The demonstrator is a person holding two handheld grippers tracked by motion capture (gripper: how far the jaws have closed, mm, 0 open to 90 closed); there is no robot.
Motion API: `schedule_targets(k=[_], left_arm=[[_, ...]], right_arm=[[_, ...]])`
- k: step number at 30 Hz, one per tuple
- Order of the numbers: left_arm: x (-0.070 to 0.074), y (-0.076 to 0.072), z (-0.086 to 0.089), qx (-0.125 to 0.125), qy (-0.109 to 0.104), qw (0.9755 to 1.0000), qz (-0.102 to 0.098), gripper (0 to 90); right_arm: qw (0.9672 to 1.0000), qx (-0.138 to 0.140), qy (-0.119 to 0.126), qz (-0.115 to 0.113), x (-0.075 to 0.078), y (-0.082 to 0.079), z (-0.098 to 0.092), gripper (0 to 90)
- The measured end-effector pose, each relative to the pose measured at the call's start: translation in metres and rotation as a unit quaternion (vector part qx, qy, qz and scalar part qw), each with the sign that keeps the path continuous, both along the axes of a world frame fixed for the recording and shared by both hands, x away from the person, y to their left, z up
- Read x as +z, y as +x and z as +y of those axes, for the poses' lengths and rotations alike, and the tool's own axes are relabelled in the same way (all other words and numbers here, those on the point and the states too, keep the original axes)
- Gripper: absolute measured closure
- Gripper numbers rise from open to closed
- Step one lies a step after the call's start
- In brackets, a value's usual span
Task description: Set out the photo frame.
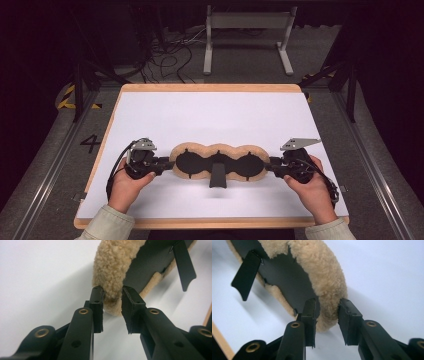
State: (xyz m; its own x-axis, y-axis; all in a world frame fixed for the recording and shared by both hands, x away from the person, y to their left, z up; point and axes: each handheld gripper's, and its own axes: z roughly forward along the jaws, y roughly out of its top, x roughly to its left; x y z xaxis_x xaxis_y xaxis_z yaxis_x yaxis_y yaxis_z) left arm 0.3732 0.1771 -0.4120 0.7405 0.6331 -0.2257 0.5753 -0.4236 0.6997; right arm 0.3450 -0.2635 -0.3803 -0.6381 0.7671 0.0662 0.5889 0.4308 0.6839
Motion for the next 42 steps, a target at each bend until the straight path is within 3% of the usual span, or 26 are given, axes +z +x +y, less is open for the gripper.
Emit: schedule_targets(k=[3,8,12,17,18,25,28,32,33,39,42], left_arm=[[0.001,-0.002,0.001,-0.006,0.005,0.9999,0.011,73.7],[0.003,-0.001,0.001,-0.021,0.020,0.9995,0.006,75.1],[0.005,-0.002,0.003,-0.038,0.028,0.9988,0.014,77.2],[0.005,-0.003,0.002,-0.044,0.036,0.9982,0.022,77.3],[0.005,-0.002,0.002,-0.048,0.040,0.9980,0.015,77.3],[0.008,-0.003,0.004,-0.080,0.052,0.9951,0.026,77.6],[0.008,-0.004,0.005,-0.086,0.049,0.9943,0.038,77.0],[0.007,-0.004,0.006,-0.098,0.049,0.9933,0.038,77.3],[0.008,-0.005,0.006,-0.102,0.050,0.9924,0.048,77.3],[0.008,-0.007,0.005,-0.108,0.058,0.9916,0.041,76.3],[0.009,-0.007,0.006,-0.118,0.062,0.9900,0.048,76.1]], right_arm=[[0.9999,0.010,0.001,0.003,0.002,-0.002,-0.002,69.5],[0.9996,0.029,-0.006,0.000,0.003,-0.004,-0.003,69.3],[0.9983,0.058,-0.003,0.004,0.004,-0.007,-0.007,69.4],[0.9977,0.068,-0.004,0.005,0.005,-0.008,-0.008,69.3],[0.9976,0.069,-0.002,0.005,0.005,-0.009,-0.009,69.1],[0.9948,0.100,0.000,0.022,0.007,-0.012,-0.012,68.7],[0.9932,0.112,-0.001,0.032,0.009,-0.013,-0.013,66.4],[0.9916,0.125,0.000,0.036,0.011,-0.015,-0.014,65.8],[0.9906,0.131,0.001,0.037,0.012,-0.016,-0.015,65.9],[0.9893,0.140,0.003,0.041,0.014,-0.017,-0.017,64.4],[0.9883,0.146,0.003,0.043,0.014,-0.018,-0.019,63.7]])
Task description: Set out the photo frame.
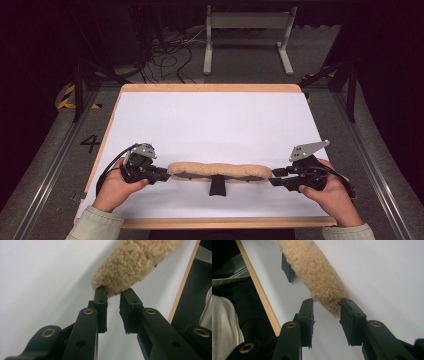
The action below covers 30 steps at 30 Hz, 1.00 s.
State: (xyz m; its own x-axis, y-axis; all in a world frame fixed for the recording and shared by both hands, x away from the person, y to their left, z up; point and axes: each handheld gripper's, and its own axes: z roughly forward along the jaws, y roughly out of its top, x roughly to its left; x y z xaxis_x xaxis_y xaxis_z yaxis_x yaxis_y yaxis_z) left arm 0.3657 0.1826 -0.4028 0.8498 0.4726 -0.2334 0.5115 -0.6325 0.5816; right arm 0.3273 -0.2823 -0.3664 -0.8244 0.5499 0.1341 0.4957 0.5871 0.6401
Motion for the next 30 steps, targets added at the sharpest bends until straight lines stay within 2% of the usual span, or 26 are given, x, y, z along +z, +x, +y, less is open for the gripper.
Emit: schedule_targets(k=[4,5,6,7,8,15,16,17,18,19,20,22,23,25,30], left_arm=[[-0.002,-0.001,0.003,-0.002,-0.001,1.0000,0.004,74.2],[-0.004,0.001,0.004,-0.007,-0.002,1.0000,-0.001,74.2],[-0.004,-0.001,0.004,-0.002,0.001,0.9999,0.013,74.8],[-0.005,-0.001,0.004,-0.007,0.003,0.9999,0.013,75.8],[-0.005,-0.002,0.004,-0.013,0.005,0.9999,0.004,77.1],[0.002,-0.009,0.002,-0.050,0.016,0.9986,-0.009,83.4],[0.003,-0.010,0.002,-0.060,0.019,0.9979,-0.016,83.6],[0.004,-0.011,0.002,-0.070,0.020,0.9973,-0.009,84.8],[0.005,-0.012,0.002,-0.084,0.024,0.9960,-0.016,85.6],[0.006,-0.016,0.001,-0.085,0.023,0.9961,0.003,86.4],[0.007,-0.015,0.001,-0.099,0.026,0.9947,-0.013,86.9],[0.007,-0.017,-0.001,-0.110,0.030,0.9934,-0.014,87.8],[0.007,-0.017,-0.001,-0.110,0.030,0.9934,-0.014,88.1],[0.004,-0.019,-0.005,-0.124,0.038,0.9915,-0.012,88.9],[-0.001,-0.019,-0.014,-0.132,0.045,0.9901,-0.015,89.8]], right_arm=[[1.0000,0.004,-0.002,0.001,0.002,-0.001,-0.001,63.0],[1.0000,0.003,-0.003,0.000,0.002,-0.002,-0.002,62.9],[1.0000,0.002,-0.003,-0.002,0.003,-0.002,-0.003,63.0],[1.0000,0.000,-0.002,-0.004,0.003,-0.002,-0.004,63.4],[1.0000,-0.002,-0.001,-0.006,0.003,-0.001,-0.005,63.9],[0.9997,-0.013,0.004,-0.019,0.004,-0.001,-0.012,65.7],[0.9997,-0.016,0.003,-0.020,0.004,0.000,-0.013,65.9],[0.9996,-0.019,0.002,-0.022,0.003,0.000,-0.015,66.3],[0.9995,-0.021,0.003,-0.023,0.003,0.000,-0.015,67.1],[0.9994,-0.024,0.003,-0.026,0.003,0.000,-0.017,68.2],[0.9992,-0.028,0.004,-0.029,0.004,0.000,-0.017,68.8],[0.9991,-0.029,0.002,-0.032,0.005,0.000,-0.018,69.4],[0.9991,-0.029,0.002,-0.032,0.005,0.000,-0.018,69.4],[0.9991,-0.024,-0.007,-0.034,0.003,0.000,-0.015,69.8],[0.9991,-0.027,-0.008,-0.032,-0.001,0.002,-0.014,71.3]])
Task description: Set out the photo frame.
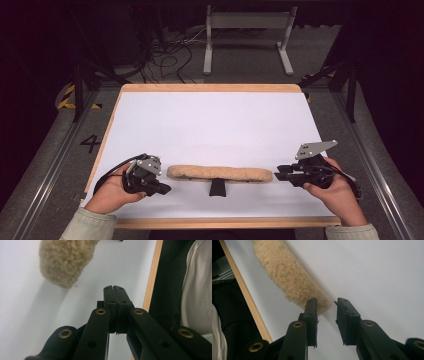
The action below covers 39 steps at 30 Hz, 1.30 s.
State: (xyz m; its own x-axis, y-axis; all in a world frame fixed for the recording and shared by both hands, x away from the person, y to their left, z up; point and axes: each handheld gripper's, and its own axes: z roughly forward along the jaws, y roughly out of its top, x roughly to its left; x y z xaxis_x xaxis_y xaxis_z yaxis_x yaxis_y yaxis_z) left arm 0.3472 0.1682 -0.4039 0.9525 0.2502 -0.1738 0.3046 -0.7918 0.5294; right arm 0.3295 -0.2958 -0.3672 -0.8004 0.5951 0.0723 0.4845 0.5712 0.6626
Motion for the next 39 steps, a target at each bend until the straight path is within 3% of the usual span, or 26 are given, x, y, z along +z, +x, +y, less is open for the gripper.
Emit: schedule_targets(k=[4,5,13,14,17,19,21,23,25,28,30,33,34,36,39], left_arm=[[-0.004,0.001,-0.005,-0.001,0.002,1.0000,0.003,89.1],[-0.007,0.005,-0.004,0.005,0.000,0.9999,0.011,88.9],[-0.017,0.012,-0.005,0.026,0.004,0.9994,0.022,89.8],[-0.017,0.015,-0.005,0.036,0.003,0.9993,0.003,89.8],[-0.018,0.017,-0.004,0.052,-0.009,0.9986,0.001,90.0],[-0.018,0.017,-0.004,0.054,-0.004,0.9985,0.005,90.0],[-0.020,0.019,-0.005,0.052,-0.008,0.9986,-0.001,90.0],[-0.020,0.018,-0.005,0.058,-0.007,0.9983,0.008,90.0],[-0.020,0.020,-0.005,0.065,-0.008,0.9979,-0.003,90.0],[-0.020,0.020,-0.005,0.070,-0.013,0.9975,0.006,90.0],[-0.020,0.021,-0.005,0.071,-0.011,0.9974,-0.005,90.0],[-0.020,0.022,-0.006,0.082,-0.012,0.9966,0.000,90.0],[-0.021,0.025,-0.006,0.080,-0.017,0.9966,-0.010,90.0],[-0.020,0.025,-0.008,0.097,-0.012,0.9952,0.001,89.9],[-0.020,0.029,-0.011,0.118,-0.010,0.9929,-0.008,89.9]], right_arm=[[1.0000,-0.001,0.001,0.000,-0.001,0.000,0.000,71.6],[1.0000,0.000,0.000,0.001,-0.002,0.001,0.001,71.9],[1.0000,-0.004,-0.006,-0.001,-0.005,0.001,0.004,77.7],[0.9996,-0.012,-0.016,-0.021,-0.005,0.001,0.005,90.0],[0.9992,-0.016,-0.016,-0.033,-0.003,0.000,0.005,90.0],[0.9982,-0.027,-0.024,-0.048,-0.002,-0.001,0.006,90.0],[0.9981,-0.027,-0.028,-0.048,-0.004,-0.001,0.007,90.0],[0.9981,-0.027,-0.031,-0.046,-0.005,-0.001,0.008,90.0],[0.9983,-0.020,-0.039,-0.039,-0.009,-0.001,0.011,90.0],[0.9986,-0.014,-0.039,-0.034,-0.011,-0.001,0.014,90.0],[0.9985,-0.008,-0.042,-0.032,-0.013,-0.001,0.018,90.0],[0.9985,-0.004,-0.045,-0.032,-0.013,-0.001,0.019,90.0],[0.9985,-0.004,-0.044,-0.030,-0.013,-0.001,0.019,90.0],[0.9986,-0.001,-0.046,-0.027,-0.014,-0.002,0.020,90.0],[0.9985,0.005,-0.049,-0.024,-0.015,-0.004,0.021,90.0]])
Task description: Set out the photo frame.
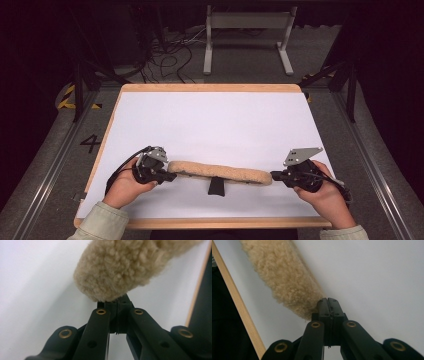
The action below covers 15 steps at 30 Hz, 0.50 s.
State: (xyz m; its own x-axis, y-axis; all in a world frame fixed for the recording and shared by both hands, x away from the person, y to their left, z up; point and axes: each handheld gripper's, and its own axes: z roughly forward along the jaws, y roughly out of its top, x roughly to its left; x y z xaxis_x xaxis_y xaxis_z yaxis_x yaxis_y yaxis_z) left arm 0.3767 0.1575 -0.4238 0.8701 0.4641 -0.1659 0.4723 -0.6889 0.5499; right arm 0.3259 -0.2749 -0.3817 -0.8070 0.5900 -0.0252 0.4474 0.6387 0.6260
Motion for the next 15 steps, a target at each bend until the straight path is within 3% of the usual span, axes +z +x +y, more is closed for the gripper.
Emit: schedule_targets(k=[1,2,4,6,9,10,12,15], left_arm=[[0.000,0.002,-0.001,0.006,-0.002,1.0000,0.003,89.9],[-0.001,0.006,-0.001,0.009,-0.004,0.9999,-0.008,89.9],[-0.001,0.012,-0.002,0.025,-0.013,0.9996,0.010,89.9],[-0.003,0.018,-0.002,0.033,-0.022,0.9992,0.009,89.8],[-0.004,0.027,-0.002,0.047,-0.040,0.9980,0.018,89.7],[-0.005,0.032,-0.003,0.050,-0.045,0.9977,0.009,89.7],[-0.005,0.035,-0.005,0.070,-0.053,0.9958,0.027,89.4],[-0.004,0.043,-0.009,0.087,-0.057,0.9944,0.020,88.4]], right_arm=[[1.0000,0.001,0.000,0.000,0.000,0.000,0.001,90.0],[1.0000,0.002,0.000,0.001,0.000,-0.001,0.001,90.0],[1.0000,0.005,0.000,0.003,-0.001,-0.002,0.001,90.0],[1.0000,0.005,0.001,0.006,-0.001,-0.003,0.002,90.0],[0.9999,0.010,0.001,0.006,-0.001,-0.004,0.003,90.0],[0.9999,0.010,0.000,0.006,-0.001,-0.005,0.004,90.0],[0.9999,0.016,-0.001,0.007,-0.001,-0.007,0.007,90.0],[0.9998,0.018,-0.001,0.008,-0.001,-0.010,0.009,90.0]])
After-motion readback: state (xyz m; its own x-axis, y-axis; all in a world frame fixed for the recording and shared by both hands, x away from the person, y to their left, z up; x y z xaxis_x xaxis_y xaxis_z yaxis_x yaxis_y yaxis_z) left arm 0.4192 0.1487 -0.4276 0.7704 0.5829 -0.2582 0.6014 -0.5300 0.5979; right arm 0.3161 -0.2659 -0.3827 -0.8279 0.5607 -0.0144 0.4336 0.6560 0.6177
